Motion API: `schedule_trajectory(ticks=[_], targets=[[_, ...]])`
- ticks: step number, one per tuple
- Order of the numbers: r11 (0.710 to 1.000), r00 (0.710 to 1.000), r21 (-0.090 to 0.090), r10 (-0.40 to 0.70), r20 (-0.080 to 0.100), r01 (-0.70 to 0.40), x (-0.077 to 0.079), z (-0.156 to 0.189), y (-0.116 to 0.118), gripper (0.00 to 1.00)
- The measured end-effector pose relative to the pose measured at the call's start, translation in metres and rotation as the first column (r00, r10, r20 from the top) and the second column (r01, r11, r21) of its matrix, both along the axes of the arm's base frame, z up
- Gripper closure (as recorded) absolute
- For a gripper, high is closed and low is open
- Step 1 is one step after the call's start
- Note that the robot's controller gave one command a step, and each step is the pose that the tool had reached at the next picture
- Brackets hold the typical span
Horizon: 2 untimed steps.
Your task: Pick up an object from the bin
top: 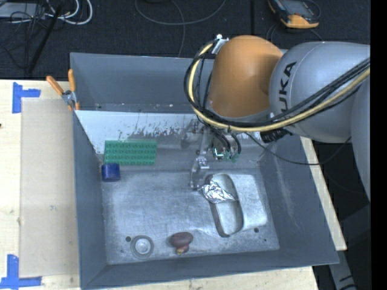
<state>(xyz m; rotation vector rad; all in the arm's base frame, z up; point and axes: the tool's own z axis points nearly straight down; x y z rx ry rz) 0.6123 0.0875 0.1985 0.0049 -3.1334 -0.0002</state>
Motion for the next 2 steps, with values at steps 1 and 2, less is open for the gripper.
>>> schedule_trajectory(ticks=[1,2], targets=[[0.996,0.996,0.000,0.094,-0.001,-0.094,-0.011,-0.111,-0.058,0.00],[0.995,0.995,0.004,0.101,0.014,-0.101,-0.028,-0.124,-0.118,0.00]])
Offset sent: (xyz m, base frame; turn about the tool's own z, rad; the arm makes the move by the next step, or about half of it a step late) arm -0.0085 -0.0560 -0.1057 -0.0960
